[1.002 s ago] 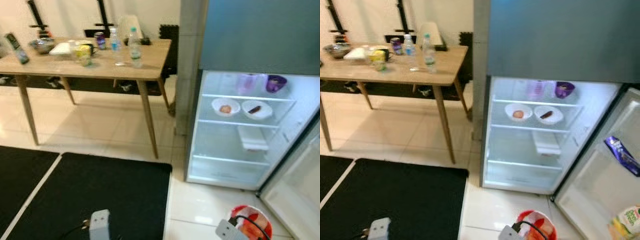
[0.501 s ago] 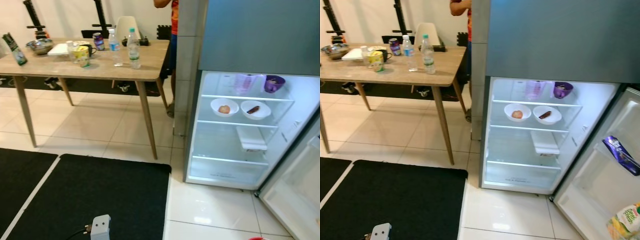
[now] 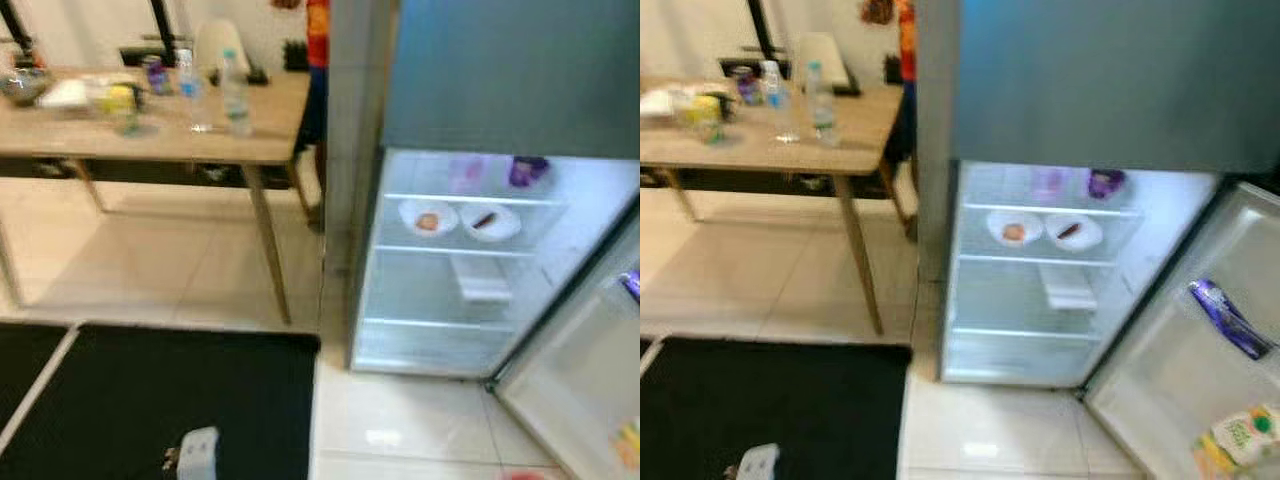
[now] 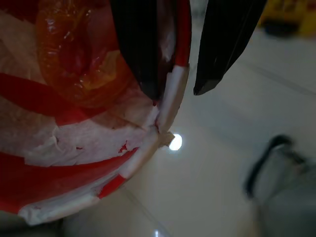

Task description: Restocking fridge

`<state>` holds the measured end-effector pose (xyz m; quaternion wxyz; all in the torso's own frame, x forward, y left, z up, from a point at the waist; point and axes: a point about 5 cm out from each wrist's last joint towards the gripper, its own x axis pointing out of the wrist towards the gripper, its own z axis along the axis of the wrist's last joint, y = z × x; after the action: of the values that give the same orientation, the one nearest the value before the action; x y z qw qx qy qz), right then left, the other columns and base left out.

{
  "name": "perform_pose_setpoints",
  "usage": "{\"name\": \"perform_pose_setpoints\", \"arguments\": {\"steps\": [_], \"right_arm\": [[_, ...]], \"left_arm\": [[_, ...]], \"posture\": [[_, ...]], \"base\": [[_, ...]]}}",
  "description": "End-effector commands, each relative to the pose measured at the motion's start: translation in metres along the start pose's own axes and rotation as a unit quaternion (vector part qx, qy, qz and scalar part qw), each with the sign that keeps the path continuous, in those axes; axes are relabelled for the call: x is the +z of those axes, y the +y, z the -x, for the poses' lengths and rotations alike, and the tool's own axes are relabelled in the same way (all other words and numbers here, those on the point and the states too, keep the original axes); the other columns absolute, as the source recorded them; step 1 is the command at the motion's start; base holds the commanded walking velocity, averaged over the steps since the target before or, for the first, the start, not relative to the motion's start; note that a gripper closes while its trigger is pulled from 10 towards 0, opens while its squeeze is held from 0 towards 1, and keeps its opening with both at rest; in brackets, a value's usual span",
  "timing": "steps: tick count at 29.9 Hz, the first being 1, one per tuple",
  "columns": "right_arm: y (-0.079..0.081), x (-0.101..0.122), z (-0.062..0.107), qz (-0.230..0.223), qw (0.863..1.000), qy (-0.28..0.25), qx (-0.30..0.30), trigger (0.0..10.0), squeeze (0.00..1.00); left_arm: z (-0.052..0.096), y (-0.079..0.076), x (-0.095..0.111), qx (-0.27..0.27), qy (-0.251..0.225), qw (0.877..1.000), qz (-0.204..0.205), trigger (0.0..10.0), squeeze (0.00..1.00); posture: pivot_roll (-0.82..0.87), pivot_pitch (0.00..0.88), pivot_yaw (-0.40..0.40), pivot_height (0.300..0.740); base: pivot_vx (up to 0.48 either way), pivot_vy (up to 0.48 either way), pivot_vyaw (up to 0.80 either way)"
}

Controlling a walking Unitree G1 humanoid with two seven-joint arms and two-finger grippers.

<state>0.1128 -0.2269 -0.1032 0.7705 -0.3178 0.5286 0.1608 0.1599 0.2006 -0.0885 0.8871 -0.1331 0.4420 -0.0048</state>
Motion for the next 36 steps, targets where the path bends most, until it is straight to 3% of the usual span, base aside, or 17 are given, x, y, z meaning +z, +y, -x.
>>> {"name": "perform_pose_setpoints", "arguments": {"steps": [1,36], "right_arm": [[-0.0035,-0.015,0.0025,-0.025,0.999,0.027,-0.009,10.0,0.0],[0.0023,-0.021,0.0035,-0.063,0.997,0.041,-0.009,10.0,0.0]], "left_arm": [[0.0025,0.0025,-0.0085,0.005,0.013,1.0,0.001,10.0,0.0],[0.0019,0.0008,-0.0097,0.009,0.016,1.0,0.004,10.0,0.0]], "posture": [[-0.05,0.0,0.003,0.74],[-0.05,0.0,0.005,0.74]], "base": [[0.334,0.0,0.0],[0.296,0.0,0.0]]}}
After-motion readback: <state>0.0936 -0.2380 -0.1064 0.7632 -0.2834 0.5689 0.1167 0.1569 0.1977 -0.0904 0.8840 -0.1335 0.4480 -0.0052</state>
